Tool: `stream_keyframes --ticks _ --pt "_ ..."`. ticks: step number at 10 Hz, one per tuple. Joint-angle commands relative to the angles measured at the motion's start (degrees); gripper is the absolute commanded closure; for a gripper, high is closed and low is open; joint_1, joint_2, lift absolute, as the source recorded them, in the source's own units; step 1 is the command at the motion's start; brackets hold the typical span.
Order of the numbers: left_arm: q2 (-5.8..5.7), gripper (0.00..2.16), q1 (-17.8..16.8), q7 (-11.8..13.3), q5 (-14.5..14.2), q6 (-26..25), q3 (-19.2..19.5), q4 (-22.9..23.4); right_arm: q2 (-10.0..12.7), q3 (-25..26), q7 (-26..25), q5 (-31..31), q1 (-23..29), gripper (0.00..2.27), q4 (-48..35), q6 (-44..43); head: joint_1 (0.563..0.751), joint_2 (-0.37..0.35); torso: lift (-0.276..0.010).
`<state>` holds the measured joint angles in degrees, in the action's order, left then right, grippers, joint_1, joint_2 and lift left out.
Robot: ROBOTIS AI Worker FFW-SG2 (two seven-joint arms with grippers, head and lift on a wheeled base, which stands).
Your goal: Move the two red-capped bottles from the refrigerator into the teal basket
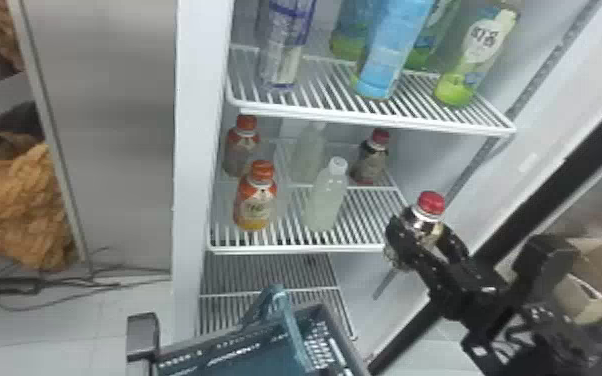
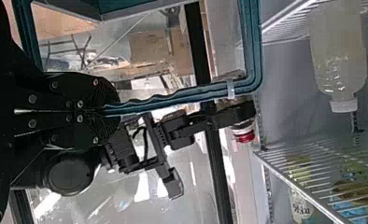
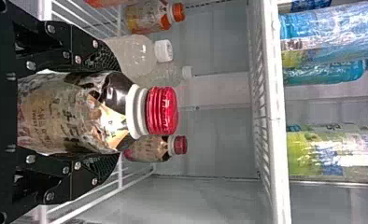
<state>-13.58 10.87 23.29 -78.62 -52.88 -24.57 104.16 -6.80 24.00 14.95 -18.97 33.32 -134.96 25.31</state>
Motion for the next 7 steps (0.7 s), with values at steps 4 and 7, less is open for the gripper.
stream_keyframes --ticks 4,7 --pt "0.13 1.13 -0.05 0.00 0.24 0.29 0.34 -0.03 0.91 -0.69 4.83 2.75 2.54 0.62 -7.70 11.11 0.695 -0.350 -0.228" --pt "0.13 1.13 -0.19 0.00 0.69 0.43 0.69 -0.03 0.82 -3.09 6.15 2.86 3.38 0.62 -8.83 15.61 0.695 -0.350 -0.228"
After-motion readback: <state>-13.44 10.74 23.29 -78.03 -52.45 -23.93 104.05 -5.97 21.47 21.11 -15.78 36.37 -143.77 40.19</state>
